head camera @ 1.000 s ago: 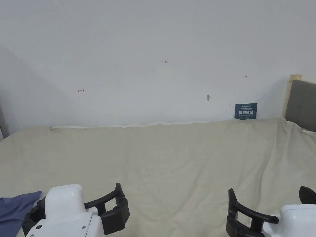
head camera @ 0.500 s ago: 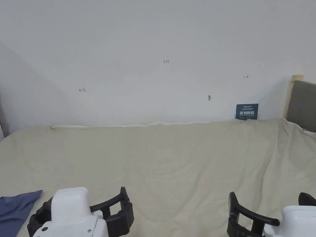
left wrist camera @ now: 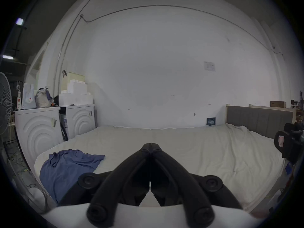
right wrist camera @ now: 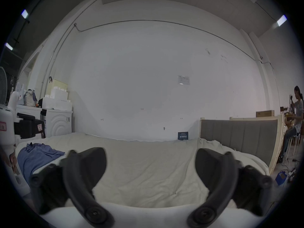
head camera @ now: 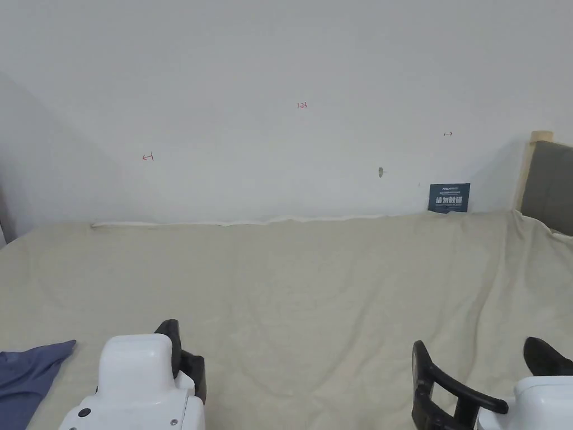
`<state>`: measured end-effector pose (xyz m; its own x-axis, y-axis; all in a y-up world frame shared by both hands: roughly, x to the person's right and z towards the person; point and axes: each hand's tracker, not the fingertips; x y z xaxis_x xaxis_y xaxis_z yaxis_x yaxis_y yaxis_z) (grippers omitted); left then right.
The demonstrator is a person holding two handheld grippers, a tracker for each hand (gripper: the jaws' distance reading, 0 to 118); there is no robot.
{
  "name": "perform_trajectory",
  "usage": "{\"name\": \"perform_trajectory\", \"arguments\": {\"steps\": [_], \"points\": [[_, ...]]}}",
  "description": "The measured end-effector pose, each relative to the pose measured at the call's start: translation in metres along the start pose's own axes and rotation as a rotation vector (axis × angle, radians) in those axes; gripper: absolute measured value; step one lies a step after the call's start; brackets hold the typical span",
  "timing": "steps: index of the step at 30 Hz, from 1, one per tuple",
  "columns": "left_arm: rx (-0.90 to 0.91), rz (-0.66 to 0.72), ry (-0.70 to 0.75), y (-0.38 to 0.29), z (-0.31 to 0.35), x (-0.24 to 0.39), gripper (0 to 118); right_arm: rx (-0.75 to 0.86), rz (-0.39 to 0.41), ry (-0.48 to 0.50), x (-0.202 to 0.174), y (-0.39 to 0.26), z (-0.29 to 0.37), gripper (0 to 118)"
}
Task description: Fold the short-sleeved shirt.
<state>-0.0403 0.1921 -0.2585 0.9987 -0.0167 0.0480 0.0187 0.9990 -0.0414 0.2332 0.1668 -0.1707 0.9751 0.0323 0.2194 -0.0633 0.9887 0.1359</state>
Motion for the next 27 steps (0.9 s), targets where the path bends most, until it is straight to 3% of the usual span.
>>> {"name": "perform_trajectory", "arguments": {"steps": [1,3,4,6,16,23,27], "points": [[-0.016,0.044,-0.047,-0.001,-0.003,-0.004,0,0.021,0.02,0.006,-0.002,0.0,0.002,83],[-0.037,0.055,-0.068,-0.003,-0.008,-0.005,0,0.036,0.058,-0.033,-0.005,0.001,0.0,0],[-0.038,0.039,-0.053,-0.005,-0.009,-0.002,0,0.054,0.052,-0.074,-0.003,0.0,-0.001,0],[-0.021,0.013,-0.048,-0.01,-0.008,-0.002,0,0.023,-0.005,-0.019,0.001,-0.003,-0.003,0],[-0.017,0.01,-0.033,-0.01,-0.011,0.001,0,-0.011,-0.04,-0.114,0.009,-0.004,-0.012,0],[-0.019,0.008,-0.018,-0.003,-0.009,-0.009,0,-0.034,-0.046,-0.106,0.007,-0.002,-0.015,0],[-0.038,-0.012,0.037,0.008,0.0,-0.036,0,-0.037,-0.052,-0.047,-0.011,0.005,-0.024,0]]}}
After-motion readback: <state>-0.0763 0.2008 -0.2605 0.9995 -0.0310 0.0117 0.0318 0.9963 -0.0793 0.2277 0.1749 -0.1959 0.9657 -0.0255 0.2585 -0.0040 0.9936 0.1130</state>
